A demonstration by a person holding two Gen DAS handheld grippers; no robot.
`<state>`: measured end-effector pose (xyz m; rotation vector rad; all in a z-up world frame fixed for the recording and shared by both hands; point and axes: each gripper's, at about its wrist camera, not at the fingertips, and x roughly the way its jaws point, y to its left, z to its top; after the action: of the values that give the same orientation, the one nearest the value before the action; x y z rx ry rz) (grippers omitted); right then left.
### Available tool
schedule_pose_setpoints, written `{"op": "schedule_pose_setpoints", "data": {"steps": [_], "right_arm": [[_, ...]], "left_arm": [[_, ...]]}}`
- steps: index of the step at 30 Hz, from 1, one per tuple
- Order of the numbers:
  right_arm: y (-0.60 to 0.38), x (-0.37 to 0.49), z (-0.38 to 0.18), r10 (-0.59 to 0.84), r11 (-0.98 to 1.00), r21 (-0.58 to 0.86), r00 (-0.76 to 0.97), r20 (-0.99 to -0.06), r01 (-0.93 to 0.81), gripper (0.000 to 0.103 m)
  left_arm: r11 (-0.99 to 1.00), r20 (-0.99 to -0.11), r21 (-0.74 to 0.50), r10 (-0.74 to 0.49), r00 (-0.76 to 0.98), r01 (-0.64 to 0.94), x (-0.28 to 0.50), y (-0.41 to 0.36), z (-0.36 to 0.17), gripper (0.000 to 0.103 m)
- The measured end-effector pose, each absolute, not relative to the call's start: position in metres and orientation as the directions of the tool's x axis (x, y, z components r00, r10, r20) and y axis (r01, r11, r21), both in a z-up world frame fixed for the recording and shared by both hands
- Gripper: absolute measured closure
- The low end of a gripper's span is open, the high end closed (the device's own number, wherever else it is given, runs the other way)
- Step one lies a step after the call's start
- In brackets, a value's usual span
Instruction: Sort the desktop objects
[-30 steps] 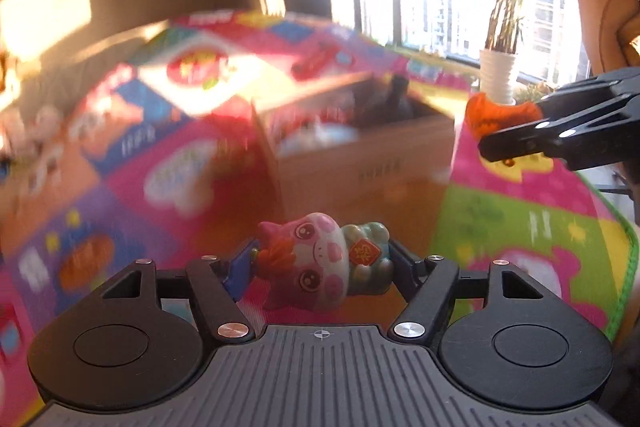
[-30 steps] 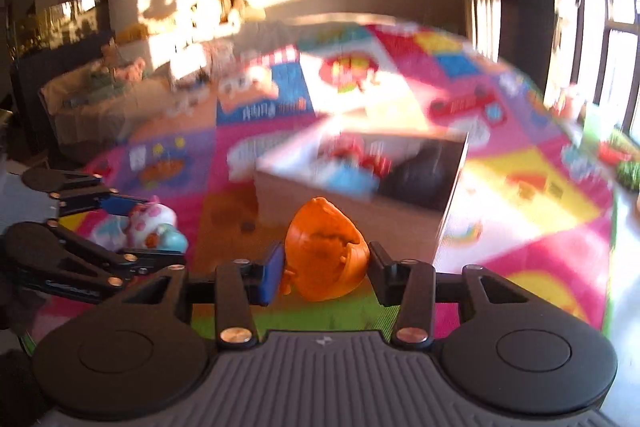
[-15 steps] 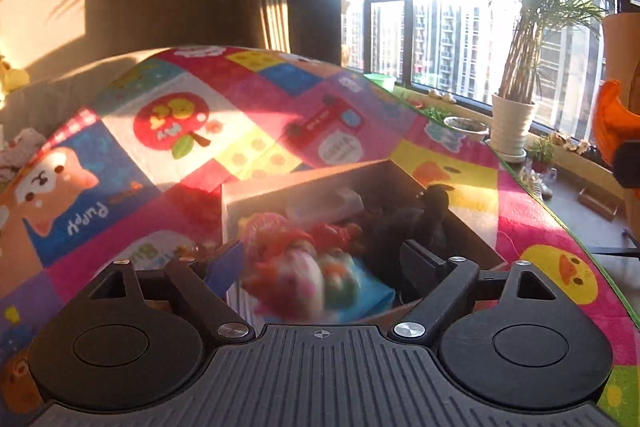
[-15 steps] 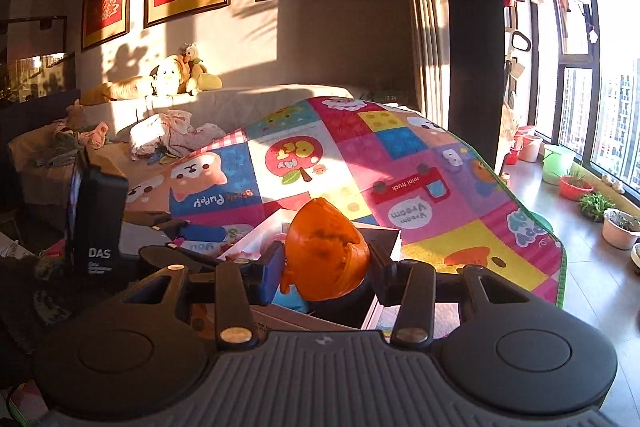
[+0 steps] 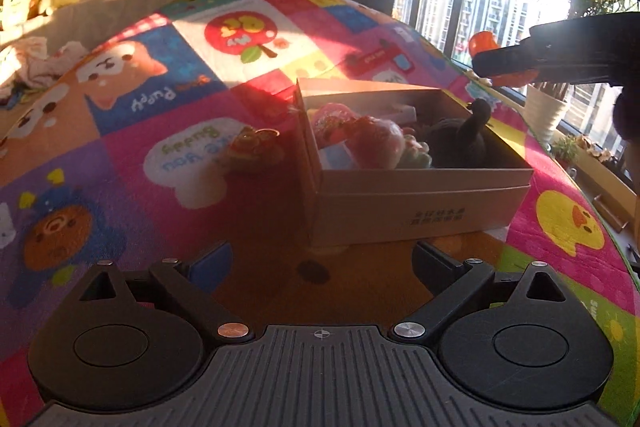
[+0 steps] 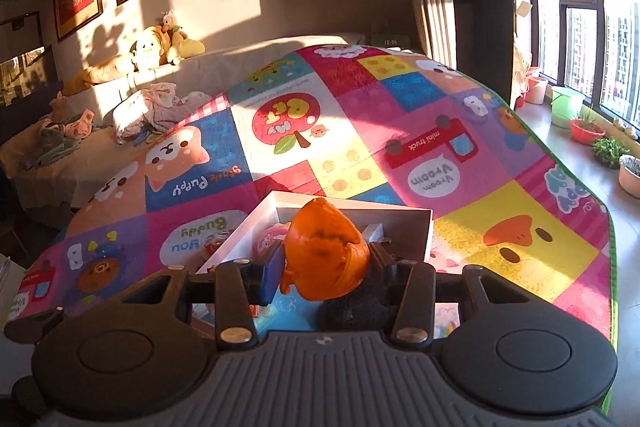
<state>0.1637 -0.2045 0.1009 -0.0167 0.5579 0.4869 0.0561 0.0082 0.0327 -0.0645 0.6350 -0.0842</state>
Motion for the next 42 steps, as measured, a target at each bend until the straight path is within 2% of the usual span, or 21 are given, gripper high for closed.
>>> {"op": "schedule_pose_setpoints", "data": {"steps": [2, 10, 14, 18, 25, 30, 32, 34, 37, 42], "right_arm": [[-0.197, 0.174, 0.095, 0.421, 0.895, 0.114, 0.731, -0.537, -0.432, 0.048], [-0.168, 0.173, 0.096, 0.468, 0.853, 0.117, 0.647, -0.602, -0.508, 0.048], [-0.125, 0.186, 0.107, 0.505, 0.811, 0.135, 0.567, -0.651, -0.569, 0.048], [-0.061, 0.218, 0.117, 0.523, 0.778, 0.166, 0.477, -0.707, -0.606, 0.048], [0.032, 0.277, 0.066, 0.311, 0.834, 0.038, 0.412, -0.856, -0.55, 0.048], [0.057, 0.296, 0.035, 0.184, 0.843, -0.093, 0.447, -0.875, -0.529, 0.048], [0.064, 0.301, 0.03, 0.16, 0.845, -0.109, 0.442, -0.882, -0.524, 0.052], [0.069, 0.302, 0.027, 0.151, 0.844, -0.114, 0.436, -0.887, -0.524, 0.053], [0.071, 0.291, 0.029, 0.192, 0.823, -0.08, 0.407, -0.893, -0.563, 0.053], [0.064, 0.229, 0.035, 0.315, 0.696, 0.055, 0.236, -0.919, -0.715, 0.053]], "left_arm": [[0.995, -0.588, -0.083, -0.092, 0.804, 0.053, 0.052, 0.012, 0.032, 0.003], [0.999, -0.547, -0.009, 0.021, 0.837, -0.032, 0.03, 0.04, 0.028, 0.002], [0.993, -0.554, -0.06, 0.052, 0.831, -0.102, 0.024, 0.063, 0.02, 0.002], [0.984, -0.575, -0.129, 0.028, 0.818, -0.125, 0.021, 0.077, 0.01, 0.002], [0.976, -0.525, -0.185, 0.002, 0.851, -0.116, 0.01, 0.081, 0.011, 0.001], [0.964, -0.523, -0.234, -0.018, 0.852, -0.124, 0.01, 0.088, 0.01, 0.001], [0.959, -0.524, -0.252, -0.023, 0.851, -0.13, 0.01, 0.091, 0.009, 0.001], [0.958, -0.524, -0.258, -0.026, 0.851, -0.129, 0.01, 0.091, 0.009, 0.001], [0.965, -0.512, -0.244, -0.042, 0.858, -0.099, 0.007, 0.087, 0.01, 0.001], [0.973, -0.506, -0.228, -0.095, 0.857, -0.027, 0.007, 0.08, 0.01, 0.001]]}}
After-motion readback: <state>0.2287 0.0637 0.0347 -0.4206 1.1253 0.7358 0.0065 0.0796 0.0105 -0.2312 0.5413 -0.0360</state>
